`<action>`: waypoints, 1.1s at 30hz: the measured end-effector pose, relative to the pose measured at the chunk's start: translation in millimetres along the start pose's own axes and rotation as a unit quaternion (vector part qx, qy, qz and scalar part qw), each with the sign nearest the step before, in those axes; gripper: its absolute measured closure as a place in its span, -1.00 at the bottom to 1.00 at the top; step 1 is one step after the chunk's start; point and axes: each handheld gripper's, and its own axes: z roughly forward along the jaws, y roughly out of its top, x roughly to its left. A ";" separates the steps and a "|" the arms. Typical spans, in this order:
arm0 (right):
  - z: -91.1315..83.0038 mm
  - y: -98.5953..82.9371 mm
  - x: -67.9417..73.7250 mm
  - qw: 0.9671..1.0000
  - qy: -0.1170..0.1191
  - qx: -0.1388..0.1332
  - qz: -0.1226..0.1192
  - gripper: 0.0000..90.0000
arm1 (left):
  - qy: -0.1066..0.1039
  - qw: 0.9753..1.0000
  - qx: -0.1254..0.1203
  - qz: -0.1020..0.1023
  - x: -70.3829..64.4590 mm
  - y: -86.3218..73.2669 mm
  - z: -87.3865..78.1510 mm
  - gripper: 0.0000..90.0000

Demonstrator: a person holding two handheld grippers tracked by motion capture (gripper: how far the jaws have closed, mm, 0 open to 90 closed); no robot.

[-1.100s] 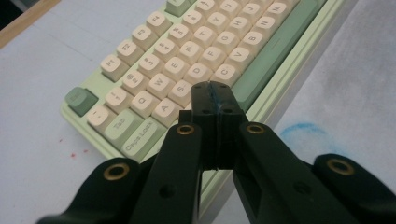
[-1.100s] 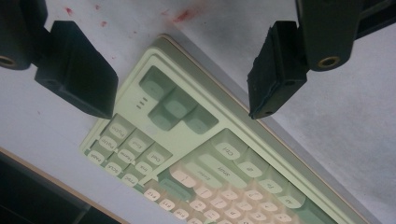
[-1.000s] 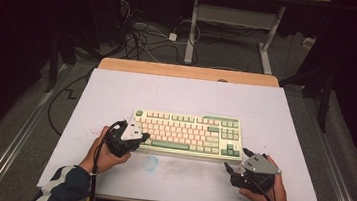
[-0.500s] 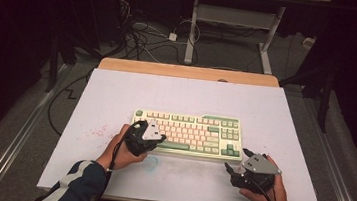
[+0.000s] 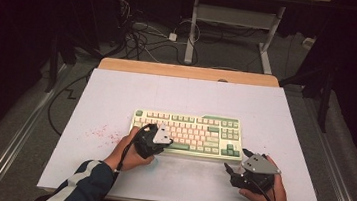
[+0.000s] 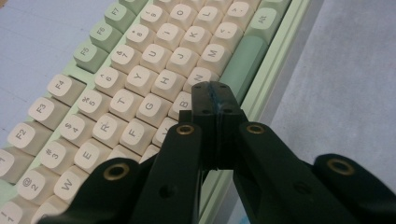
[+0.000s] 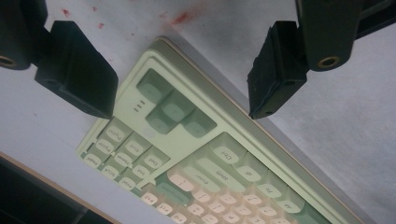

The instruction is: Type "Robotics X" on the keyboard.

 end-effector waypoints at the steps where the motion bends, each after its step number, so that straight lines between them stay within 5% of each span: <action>1: 0.0 -0.1 0.1 1.000 0.000 0.001 0.000 -0.44 | 0.001 1.000 0.000 0.000 0.0 0.0 0.6 0.94; 18: -0.5 0.1 0.1 1.000 0.001 0.001 -0.001 -0.44 | 0.004 1.000 0.004 0.001 0.6 -3.9 4.8 0.94; 33: -1.0 0.2 -0.1 1.000 0.001 0.000 -0.002 -0.44 | 0.014 0.999 -0.030 0.012 3.0 4.4 -8.2 0.74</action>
